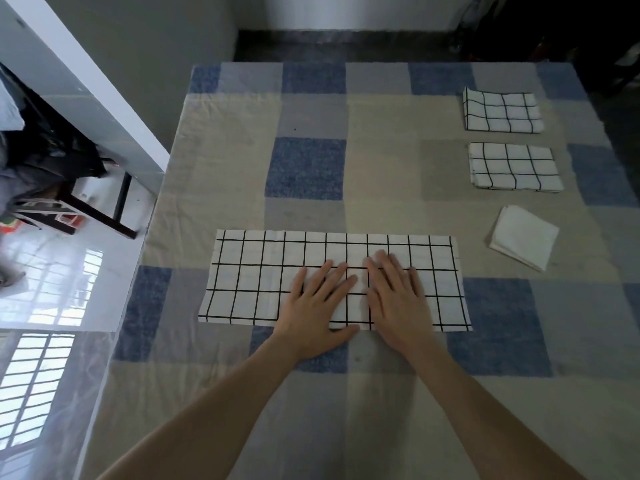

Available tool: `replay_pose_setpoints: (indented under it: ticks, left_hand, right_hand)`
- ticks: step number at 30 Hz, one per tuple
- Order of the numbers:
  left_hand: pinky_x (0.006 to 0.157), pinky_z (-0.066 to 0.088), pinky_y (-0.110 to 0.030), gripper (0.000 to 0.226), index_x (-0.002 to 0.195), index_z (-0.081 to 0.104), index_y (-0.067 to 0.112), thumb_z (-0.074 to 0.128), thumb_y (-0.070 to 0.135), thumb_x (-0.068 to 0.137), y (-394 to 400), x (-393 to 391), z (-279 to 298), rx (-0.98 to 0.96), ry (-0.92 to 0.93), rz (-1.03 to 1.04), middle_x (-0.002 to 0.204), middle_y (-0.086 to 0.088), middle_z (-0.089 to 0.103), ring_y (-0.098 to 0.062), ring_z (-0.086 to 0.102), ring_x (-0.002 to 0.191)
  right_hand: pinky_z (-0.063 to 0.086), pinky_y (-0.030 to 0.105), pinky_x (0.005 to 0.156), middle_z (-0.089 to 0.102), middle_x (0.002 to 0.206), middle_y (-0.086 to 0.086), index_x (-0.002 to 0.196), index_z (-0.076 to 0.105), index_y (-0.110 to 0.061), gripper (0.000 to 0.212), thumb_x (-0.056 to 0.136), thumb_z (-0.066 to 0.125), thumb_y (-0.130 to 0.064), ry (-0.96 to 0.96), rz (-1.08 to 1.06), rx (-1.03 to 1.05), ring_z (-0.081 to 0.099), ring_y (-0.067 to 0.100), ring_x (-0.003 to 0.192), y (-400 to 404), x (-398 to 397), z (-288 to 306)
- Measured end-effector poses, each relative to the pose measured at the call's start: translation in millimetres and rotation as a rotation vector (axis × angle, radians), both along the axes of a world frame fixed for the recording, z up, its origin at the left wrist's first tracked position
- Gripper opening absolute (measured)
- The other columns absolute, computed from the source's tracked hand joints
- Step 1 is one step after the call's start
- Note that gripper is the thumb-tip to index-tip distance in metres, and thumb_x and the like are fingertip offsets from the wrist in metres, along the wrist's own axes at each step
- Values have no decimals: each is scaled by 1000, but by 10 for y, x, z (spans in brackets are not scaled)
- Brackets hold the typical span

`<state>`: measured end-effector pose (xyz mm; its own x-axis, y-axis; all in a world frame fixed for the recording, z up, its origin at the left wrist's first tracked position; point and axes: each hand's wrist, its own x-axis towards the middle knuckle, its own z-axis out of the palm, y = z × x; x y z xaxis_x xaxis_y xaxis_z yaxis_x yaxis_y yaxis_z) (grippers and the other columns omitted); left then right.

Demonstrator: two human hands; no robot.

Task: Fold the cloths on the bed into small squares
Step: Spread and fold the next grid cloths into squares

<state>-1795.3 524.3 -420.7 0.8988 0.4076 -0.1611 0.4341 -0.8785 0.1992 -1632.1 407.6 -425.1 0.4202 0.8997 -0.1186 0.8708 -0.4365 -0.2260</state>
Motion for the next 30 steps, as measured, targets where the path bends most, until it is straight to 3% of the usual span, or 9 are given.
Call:
replay_pose_setpoints:
  ticks: [6, 9, 13, 16, 18, 21, 24, 27, 30]
  left_hand:
    - [119, 2, -54, 84, 155, 2, 32, 27, 75, 87, 12, -7, 20, -19, 18, -15, 163, 8, -11, -15, -17, 148]
    - [119, 1, -54, 86, 155, -2, 32, 26, 77, 86, 21, -5, 29, -29, 34, -24, 162, 8, -14, -16, -20, 147]
    - [118, -3, -54, 91, 154, -8, 32, 21, 82, 84, 50, -3, 53, -37, 86, -56, 161, 7, -20, -16, -25, 146]
    - [118, -5, -54, 94, 153, -13, 32, 20, 85, 82, 63, 6, 72, -44, 115, -71, 160, 8, -24, -16, -27, 145]
    - [118, -5, -54, 94, 152, -15, 33, 19, 85, 82, 70, 14, 82, -47, 134, -76, 159, 7, -25, -17, -28, 144]
    - [118, -7, -54, 92, 151, -18, 33, 16, 85, 82, 84, 35, 90, -56, 171, -76, 158, 7, -28, -17, -30, 143]
    - [118, -10, -52, 90, 151, -18, 34, 17, 83, 84, 84, 47, 90, -68, 196, -69, 156, 9, -31, -15, -33, 142]
    - [118, -10, -52, 86, 151, -16, 35, 14, 81, 85, 87, 65, 81, -72, 191, -60, 157, 10, -30, -15, -32, 142]
    - [118, -10, -52, 75, 151, -16, 35, 7, 73, 90, 77, 89, 96, -90, 208, -40, 157, 9, -29, -14, -33, 142]
  right_hand:
    - [11, 45, 120, 10, 162, -4, 153, 16, -26, 54, 101, 17, -39, 12, -84, -53, 6, 15, 149, -531, 739, 97]
    - [24, 44, 116, 26, 157, 6, 145, 36, -13, 47, 100, 43, -25, 129, -298, 68, 23, 25, 144, -689, 875, 206]
    - [33, 19, 88, 50, 129, 10, 123, 52, -6, 33, 91, 58, -11, 345, -600, 274, 45, 16, 112, -749, 717, 393]
    - [37, 30, 73, 54, 108, 10, 107, 54, -6, 27, 85, 65, -17, 414, -743, 249, 49, 20, 92, -838, 639, 332]
    - [35, 32, 59, 52, 87, 8, 87, 48, -12, 22, 80, 66, -21, 471, -783, 251, 49, 22, 79, -866, 639, 292]
    - [35, 30, 56, 47, 70, 8, 76, 42, -13, 27, 80, 67, -21, 579, -865, 267, 49, 21, 65, -811, 686, 389]
    - [37, 29, 53, 53, 63, 16, 68, 50, -6, 29, 83, 70, -21, 750, -914, 253, 50, 22, 54, -757, 687, 546]
    - [32, 28, 48, 47, 54, 6, 64, 52, -10, 36, 82, 73, -33, 942, -975, 163, 41, 18, 49, -743, 667, 676]
    - [25, 25, 46, 41, 57, 2, 68, 55, -12, 34, 80, 75, -37, 912, -950, 12, 34, 17, 50, -729, 664, 769]
